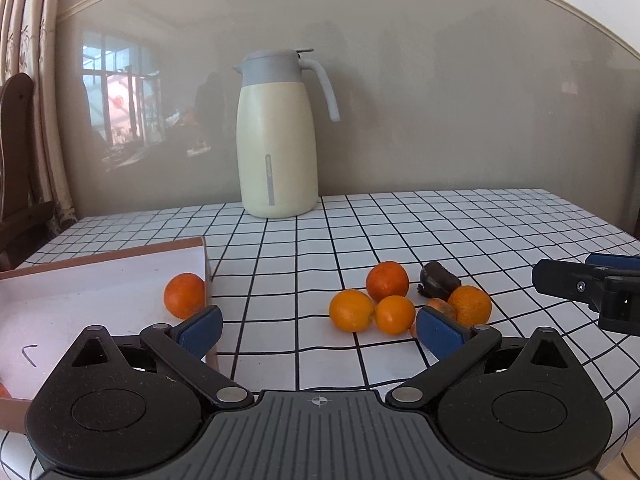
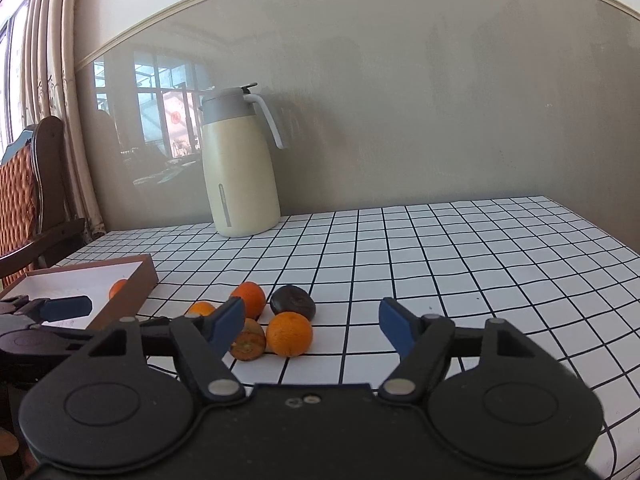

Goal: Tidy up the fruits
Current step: 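Close the left tool on a large orange while the right tool grasps another orange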

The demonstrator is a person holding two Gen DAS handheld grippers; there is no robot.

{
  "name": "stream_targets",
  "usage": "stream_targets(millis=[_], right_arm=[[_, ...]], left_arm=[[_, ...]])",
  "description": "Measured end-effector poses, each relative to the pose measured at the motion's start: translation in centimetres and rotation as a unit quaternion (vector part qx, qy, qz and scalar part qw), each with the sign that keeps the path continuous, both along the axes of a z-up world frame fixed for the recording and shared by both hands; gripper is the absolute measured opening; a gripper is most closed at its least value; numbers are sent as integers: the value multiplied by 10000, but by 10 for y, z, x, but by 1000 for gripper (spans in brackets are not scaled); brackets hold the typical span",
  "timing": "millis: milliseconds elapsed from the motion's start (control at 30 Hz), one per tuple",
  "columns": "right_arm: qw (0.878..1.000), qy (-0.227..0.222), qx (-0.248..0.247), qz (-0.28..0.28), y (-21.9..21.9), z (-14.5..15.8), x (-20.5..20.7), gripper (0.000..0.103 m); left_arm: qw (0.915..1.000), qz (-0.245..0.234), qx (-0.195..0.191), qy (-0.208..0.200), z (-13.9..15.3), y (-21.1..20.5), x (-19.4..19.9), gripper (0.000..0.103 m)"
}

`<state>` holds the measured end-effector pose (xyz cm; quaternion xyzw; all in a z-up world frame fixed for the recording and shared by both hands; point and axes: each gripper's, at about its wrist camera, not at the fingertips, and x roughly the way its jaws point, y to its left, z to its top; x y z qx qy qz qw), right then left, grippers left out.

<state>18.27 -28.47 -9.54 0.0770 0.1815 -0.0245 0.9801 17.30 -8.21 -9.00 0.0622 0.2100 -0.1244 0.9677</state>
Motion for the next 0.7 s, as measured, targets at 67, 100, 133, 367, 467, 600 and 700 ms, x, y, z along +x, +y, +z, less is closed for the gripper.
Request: stream_targets(millis=[67, 100, 133, 367, 467, 600, 700], right_arm=[[10000, 48, -41, -18, 0, -2, 1, 58], [10000, 92, -14, -14, -1, -4, 3, 55], [9999, 139, 30, -15, -2, -5, 4, 55], [9996, 218, 151, -34, -5, -9, 12, 51], [9995, 269, 178, -17, -4, -11, 17, 48], [9991, 339, 239, 27, -3, -13, 24, 44], [9988, 389, 301, 18, -3, -14, 29, 43]], left_arm=[[10000, -9, 50, 33, -3, -5, 2, 101], [9999, -7, 82, 57, -6, -7, 3, 100], [9999, 2, 107, 78, -7, -9, 5, 97], [9995, 74, 261, 184, -14, -15, 19, 85], [9993, 106, 264, 246, -17, -16, 26, 83], [9991, 163, 225, 318, -19, -15, 33, 81], [9989, 170, 207, 378, -21, -16, 38, 79]])
